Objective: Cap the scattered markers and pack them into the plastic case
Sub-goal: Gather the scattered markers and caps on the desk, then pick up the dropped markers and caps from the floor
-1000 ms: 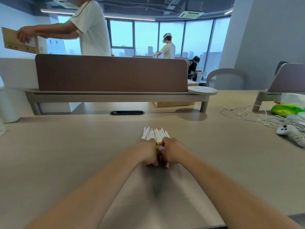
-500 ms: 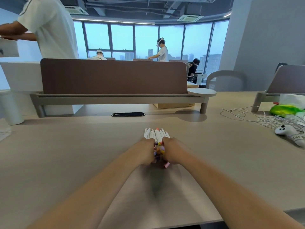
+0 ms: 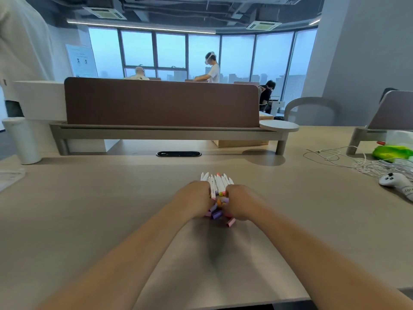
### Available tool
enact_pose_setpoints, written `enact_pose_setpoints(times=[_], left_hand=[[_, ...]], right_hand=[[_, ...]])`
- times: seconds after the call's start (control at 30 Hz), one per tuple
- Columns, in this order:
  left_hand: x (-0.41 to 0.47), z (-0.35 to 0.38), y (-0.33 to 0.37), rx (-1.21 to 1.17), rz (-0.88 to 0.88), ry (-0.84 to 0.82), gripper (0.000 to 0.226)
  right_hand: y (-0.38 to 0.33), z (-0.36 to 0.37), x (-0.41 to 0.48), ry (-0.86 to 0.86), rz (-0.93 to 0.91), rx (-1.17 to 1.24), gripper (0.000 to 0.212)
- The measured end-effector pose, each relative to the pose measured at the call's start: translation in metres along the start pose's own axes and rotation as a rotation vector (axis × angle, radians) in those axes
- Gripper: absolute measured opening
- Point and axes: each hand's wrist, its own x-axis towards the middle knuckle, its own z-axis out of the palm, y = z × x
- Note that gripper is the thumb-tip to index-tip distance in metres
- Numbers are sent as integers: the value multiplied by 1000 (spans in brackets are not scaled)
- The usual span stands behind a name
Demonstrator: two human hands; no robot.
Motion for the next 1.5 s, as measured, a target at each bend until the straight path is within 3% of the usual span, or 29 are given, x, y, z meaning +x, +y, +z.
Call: enact_pose_setpoints(times=[0.17, 0.23, 0.33, 0.43, 0.63, 0.93, 1.5], left_hand=[[3, -8, -8, -163, -23, 117, 22], [6, -12, -14, -236, -46, 155, 22], [6, -21, -29, -323, -89, 217, 21], [-1, -27, -49, -388, -146, 275, 22], [-41, -30, -93, -417, -271, 333, 19], [-172, -30, -125, -499, -421, 426, 21], [-462, -52, -118, -318, -799, 657, 23]], right_hand=[[-7, -7, 2, 196, -22, 115, 22], [-14, -8, 6, 235, -42, 171, 13], [-31, -8, 13, 252, -95, 226, 21], [-53, -7, 20, 263, -178, 263, 12], [-107, 5, 22, 235, -318, 321, 16], [-182, 22, -62, 203, -523, 308, 21], [-302, 59, -293, 96, -1006, 419, 19]])
